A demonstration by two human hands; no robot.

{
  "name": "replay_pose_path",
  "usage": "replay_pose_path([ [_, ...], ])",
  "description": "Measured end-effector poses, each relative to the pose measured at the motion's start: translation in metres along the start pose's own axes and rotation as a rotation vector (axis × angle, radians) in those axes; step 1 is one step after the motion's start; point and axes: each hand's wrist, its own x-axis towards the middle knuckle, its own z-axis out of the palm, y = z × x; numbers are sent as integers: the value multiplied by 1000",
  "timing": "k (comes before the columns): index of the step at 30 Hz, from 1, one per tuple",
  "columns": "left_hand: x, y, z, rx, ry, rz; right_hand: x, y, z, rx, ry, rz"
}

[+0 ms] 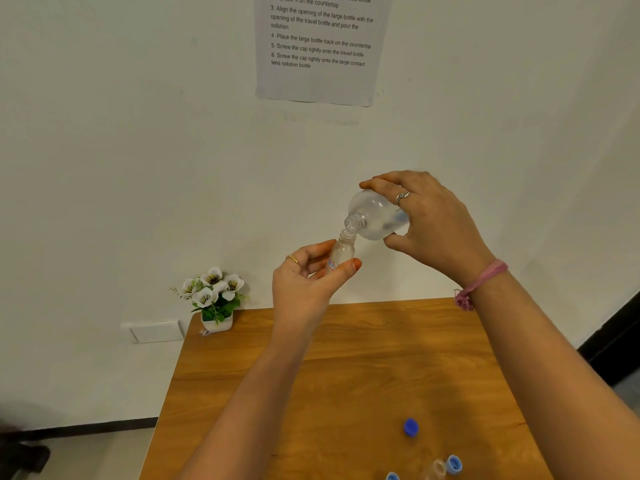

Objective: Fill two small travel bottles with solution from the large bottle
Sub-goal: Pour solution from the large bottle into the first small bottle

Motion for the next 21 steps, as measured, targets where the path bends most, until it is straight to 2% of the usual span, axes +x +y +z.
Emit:
replay_pose_path([
  [21, -1, -6, 10, 8, -3, -31, -7, 7, -3, 2, -43, 19],
])
